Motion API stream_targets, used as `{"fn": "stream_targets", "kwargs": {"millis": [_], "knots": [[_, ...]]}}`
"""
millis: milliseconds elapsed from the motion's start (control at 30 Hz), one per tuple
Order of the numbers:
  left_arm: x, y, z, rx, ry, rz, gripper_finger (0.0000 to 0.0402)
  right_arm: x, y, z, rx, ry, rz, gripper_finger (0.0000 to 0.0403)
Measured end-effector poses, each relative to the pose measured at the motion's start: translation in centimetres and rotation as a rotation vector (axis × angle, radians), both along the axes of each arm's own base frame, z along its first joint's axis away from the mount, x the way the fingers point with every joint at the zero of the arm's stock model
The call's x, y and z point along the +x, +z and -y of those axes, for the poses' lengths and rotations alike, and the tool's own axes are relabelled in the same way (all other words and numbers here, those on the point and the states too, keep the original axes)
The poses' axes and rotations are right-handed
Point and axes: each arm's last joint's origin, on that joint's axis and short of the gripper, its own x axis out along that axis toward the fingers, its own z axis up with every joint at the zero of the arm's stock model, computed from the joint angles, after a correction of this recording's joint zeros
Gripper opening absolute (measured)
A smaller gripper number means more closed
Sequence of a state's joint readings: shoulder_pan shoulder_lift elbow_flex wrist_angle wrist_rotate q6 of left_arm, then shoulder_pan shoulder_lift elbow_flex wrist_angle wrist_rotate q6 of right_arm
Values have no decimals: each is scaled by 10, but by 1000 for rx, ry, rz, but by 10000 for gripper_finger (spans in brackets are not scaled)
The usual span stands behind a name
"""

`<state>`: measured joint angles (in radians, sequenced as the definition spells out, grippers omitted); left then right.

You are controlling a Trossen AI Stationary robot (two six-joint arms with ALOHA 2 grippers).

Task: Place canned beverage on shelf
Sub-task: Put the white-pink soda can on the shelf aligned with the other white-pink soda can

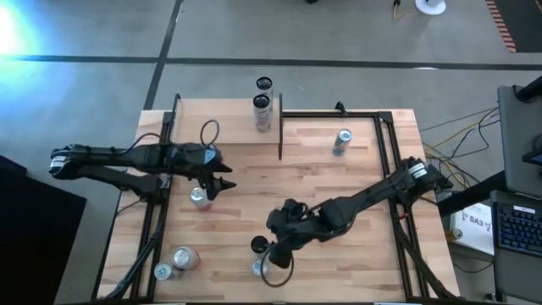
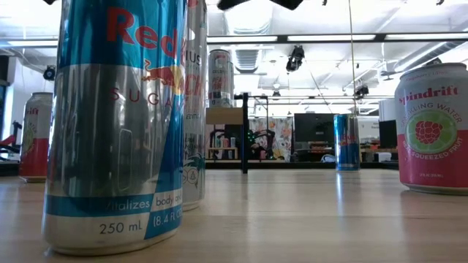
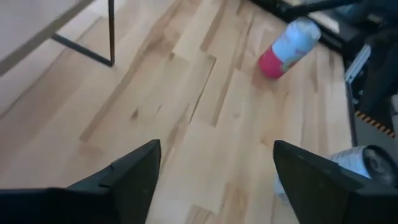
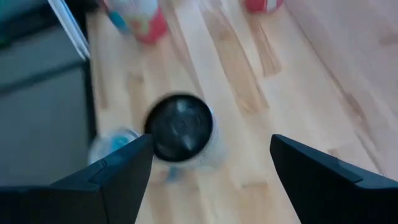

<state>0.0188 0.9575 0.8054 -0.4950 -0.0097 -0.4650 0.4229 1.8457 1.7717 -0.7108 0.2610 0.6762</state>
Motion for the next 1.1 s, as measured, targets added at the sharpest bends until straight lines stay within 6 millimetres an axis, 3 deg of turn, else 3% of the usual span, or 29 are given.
{"fn": "stream_targets", "kwargs": {"millis": [133,333,500,600,767,1100], "knots": [[3,10,4,60,-39,22,244,3,-1,-1,12,-35,-105,303],[4,32,11,213,-55,-10,165,3,27,0,-2,-21,-106,299],[17,29,12,240,-86,-74,121,3,32,0,-63,61,-94,295],[29,26,13,149,-40,-85,107,4,30,4,-72,62,-97,292],[39,12,27,111,-170,-116,99,6,26,9,-74,43,-111,295],[29,22,63,125,-198,3,98,11,3,-23,-135,184,50,300]]}}
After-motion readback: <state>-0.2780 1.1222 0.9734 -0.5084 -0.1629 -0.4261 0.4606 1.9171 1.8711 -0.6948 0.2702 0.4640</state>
